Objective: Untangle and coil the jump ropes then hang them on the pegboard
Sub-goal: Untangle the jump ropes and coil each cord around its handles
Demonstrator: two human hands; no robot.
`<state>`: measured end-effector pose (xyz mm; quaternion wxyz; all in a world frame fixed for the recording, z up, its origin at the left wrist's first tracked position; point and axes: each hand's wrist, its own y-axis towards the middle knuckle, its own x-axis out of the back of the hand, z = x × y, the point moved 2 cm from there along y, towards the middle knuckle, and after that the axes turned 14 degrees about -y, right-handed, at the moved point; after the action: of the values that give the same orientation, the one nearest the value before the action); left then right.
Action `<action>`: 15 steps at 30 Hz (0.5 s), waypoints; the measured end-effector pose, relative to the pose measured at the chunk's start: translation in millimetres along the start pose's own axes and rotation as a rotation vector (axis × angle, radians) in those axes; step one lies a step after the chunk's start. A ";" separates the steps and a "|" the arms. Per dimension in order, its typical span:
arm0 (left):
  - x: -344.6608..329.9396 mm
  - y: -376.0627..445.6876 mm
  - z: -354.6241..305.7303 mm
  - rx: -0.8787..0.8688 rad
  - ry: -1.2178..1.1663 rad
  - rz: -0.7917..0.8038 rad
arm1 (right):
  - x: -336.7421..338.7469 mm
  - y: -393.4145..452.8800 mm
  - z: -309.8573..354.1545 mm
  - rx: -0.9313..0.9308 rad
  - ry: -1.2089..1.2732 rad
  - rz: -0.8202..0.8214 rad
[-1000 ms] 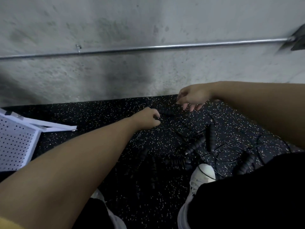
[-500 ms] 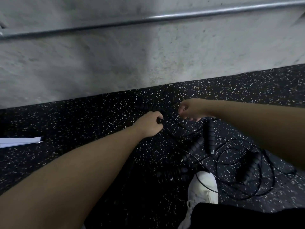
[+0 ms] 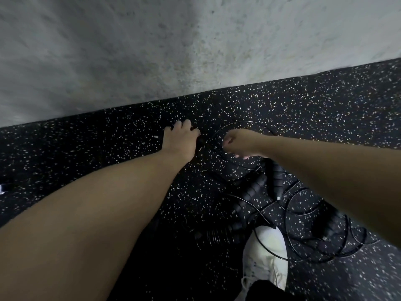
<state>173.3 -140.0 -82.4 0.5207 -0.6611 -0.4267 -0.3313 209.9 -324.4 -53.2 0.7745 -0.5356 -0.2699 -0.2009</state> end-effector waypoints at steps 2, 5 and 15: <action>0.1 -4.4 2.8 0.010 -0.035 0.022 | 2.7 -2.3 3.5 0.022 -0.017 -0.058; 17.3 -20.5 6.3 0.044 -0.348 -0.031 | 14.2 -13.2 11.8 0.049 -0.017 -0.161; 166.0 -116.9 -20.1 -0.195 -0.655 -0.063 | 100.7 -136.7 83.7 0.227 0.007 -0.263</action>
<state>136.3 -112.2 116.4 0.2797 -0.7655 -0.5579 -0.1568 188.7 -295.3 132.7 0.7979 -0.4040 -0.3562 -0.2707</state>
